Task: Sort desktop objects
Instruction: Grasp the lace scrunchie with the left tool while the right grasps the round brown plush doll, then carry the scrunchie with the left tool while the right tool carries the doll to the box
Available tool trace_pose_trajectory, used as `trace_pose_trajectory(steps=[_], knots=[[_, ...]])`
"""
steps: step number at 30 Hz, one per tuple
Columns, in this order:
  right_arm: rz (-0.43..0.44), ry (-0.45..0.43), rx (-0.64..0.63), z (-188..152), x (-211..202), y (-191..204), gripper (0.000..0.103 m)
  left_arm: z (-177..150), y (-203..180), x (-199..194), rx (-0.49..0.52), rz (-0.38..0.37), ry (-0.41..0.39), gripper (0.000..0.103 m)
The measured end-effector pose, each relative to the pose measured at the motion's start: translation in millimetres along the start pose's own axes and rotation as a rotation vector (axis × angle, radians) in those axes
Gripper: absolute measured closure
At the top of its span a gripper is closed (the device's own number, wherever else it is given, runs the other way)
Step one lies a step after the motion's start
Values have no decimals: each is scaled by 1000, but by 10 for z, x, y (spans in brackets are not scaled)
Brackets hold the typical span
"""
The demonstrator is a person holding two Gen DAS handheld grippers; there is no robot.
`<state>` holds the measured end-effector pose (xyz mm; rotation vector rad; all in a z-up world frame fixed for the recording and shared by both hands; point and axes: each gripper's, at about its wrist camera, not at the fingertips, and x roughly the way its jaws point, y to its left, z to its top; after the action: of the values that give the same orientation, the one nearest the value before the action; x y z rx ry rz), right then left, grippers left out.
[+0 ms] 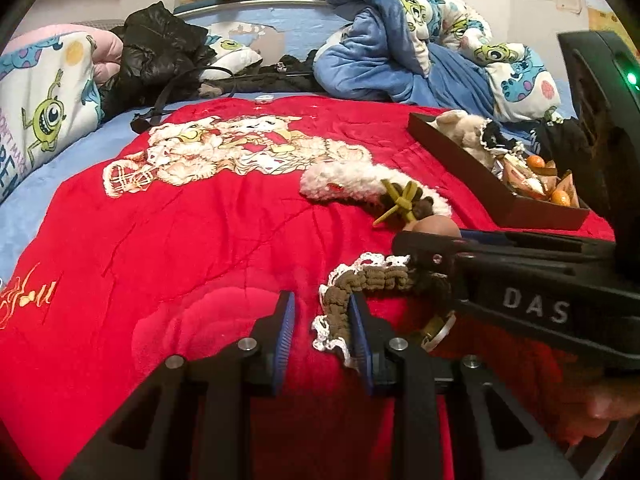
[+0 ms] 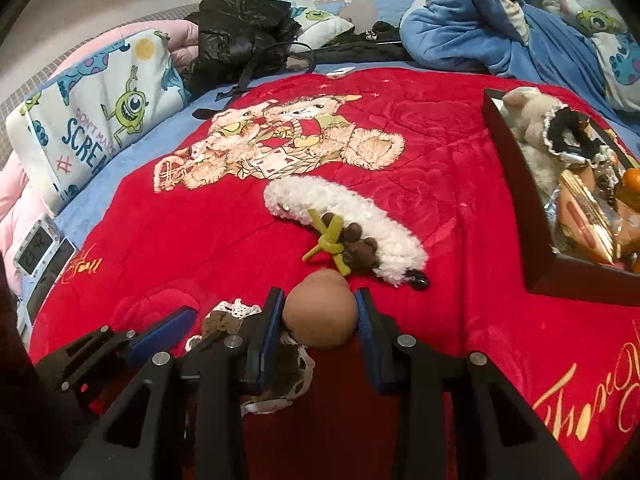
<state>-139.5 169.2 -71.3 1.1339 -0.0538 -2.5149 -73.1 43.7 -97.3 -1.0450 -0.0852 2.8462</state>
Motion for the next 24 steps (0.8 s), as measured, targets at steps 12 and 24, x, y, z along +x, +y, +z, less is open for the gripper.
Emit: trace_pose_trajectory(steps=[12,24], knots=[[-10,-26,7,-52,-236,-155,69,-32,-147,-125,74,-61,-47,91],[-61,-75,34,-155,-691,-583,69,-98,-483,-337,144,-70,-88,91]])
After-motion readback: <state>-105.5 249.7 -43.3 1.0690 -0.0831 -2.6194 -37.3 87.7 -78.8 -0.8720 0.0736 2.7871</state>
